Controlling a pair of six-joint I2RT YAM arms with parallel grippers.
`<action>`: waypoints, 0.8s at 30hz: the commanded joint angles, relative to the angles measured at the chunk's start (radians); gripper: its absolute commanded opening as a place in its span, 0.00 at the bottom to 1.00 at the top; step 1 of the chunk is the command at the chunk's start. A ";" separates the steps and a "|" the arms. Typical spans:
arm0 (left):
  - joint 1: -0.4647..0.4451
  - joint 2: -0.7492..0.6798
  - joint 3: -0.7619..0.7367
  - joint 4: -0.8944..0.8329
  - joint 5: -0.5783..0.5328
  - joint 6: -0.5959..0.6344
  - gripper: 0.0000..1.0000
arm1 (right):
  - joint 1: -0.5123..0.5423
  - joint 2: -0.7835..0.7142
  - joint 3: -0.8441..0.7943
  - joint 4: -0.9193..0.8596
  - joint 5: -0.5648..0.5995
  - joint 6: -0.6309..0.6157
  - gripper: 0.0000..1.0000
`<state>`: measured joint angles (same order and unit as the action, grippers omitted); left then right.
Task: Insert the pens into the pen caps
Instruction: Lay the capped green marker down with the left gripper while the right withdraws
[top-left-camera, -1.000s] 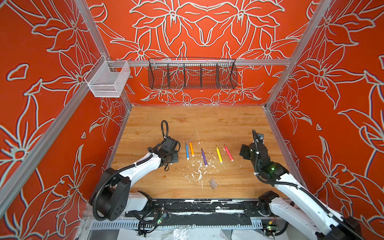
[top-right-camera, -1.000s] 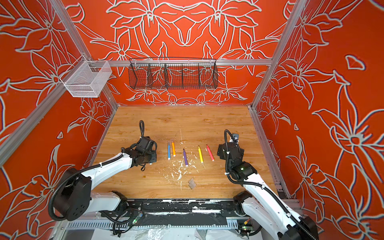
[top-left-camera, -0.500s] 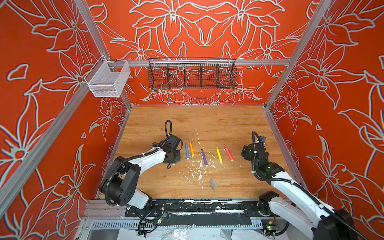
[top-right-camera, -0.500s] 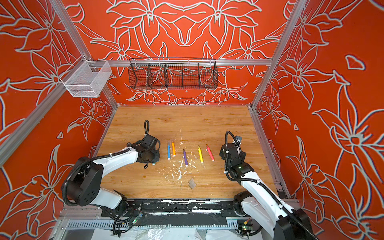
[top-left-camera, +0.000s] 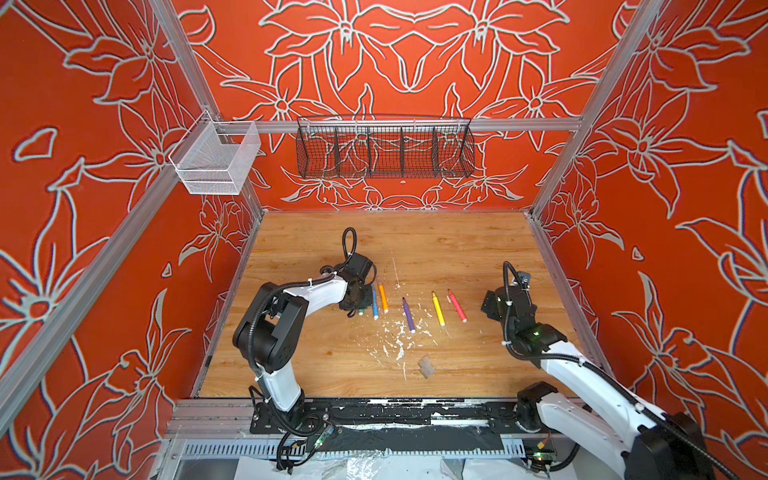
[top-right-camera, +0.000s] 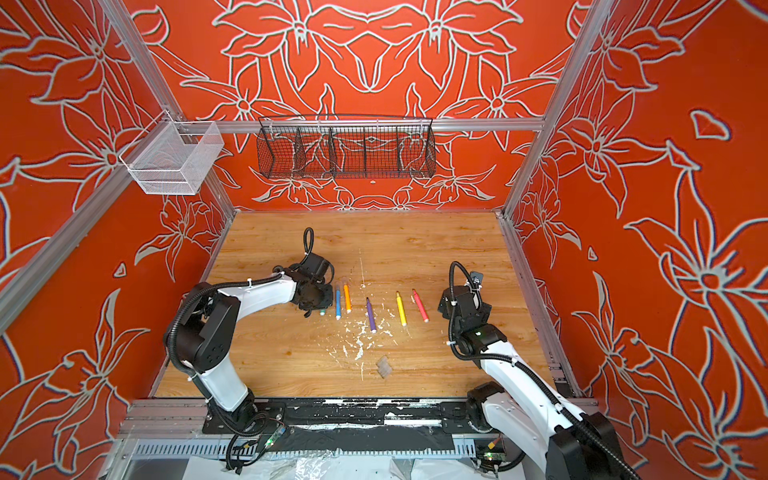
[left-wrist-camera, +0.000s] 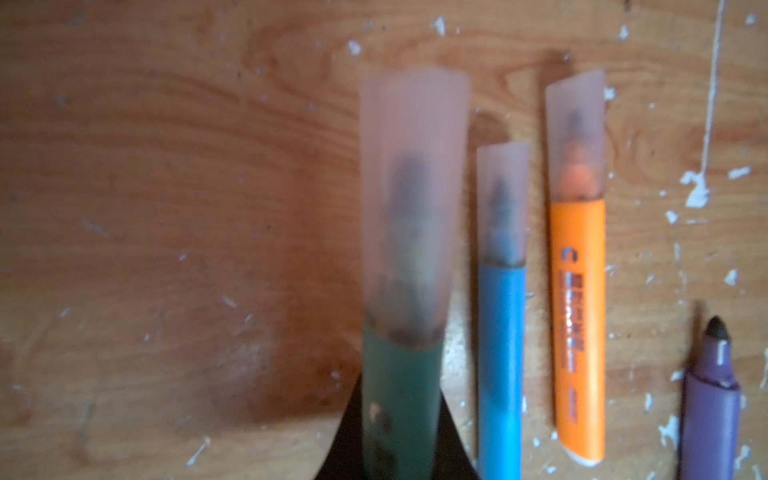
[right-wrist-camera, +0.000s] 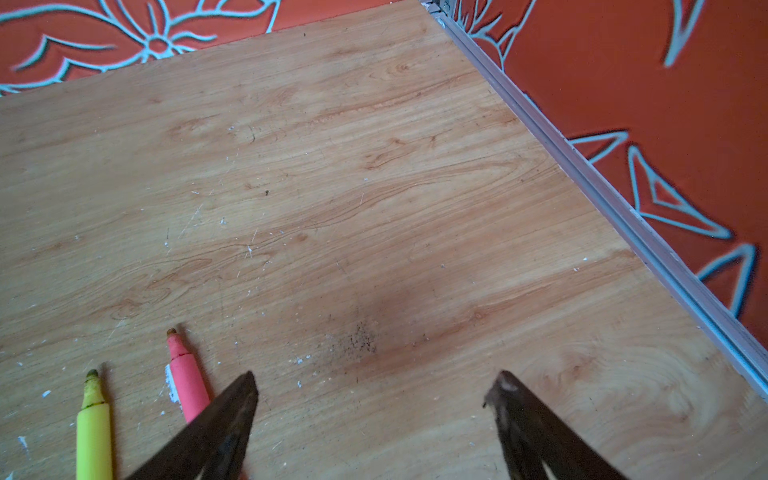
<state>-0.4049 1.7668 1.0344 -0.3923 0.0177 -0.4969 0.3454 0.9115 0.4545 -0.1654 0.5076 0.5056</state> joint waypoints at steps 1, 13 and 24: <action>0.006 0.045 -0.003 0.020 0.038 -0.031 0.00 | -0.009 0.003 0.004 0.017 0.009 0.011 0.91; 0.008 0.082 0.044 -0.021 0.107 0.001 0.20 | -0.012 0.059 0.032 0.017 0.000 0.007 0.90; 0.008 0.011 0.027 -0.011 0.122 0.038 0.23 | -0.014 0.059 0.031 0.017 0.000 0.009 0.90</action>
<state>-0.3992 1.8107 1.0813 -0.3603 0.1204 -0.4782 0.3351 0.9703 0.4591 -0.1520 0.5072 0.5056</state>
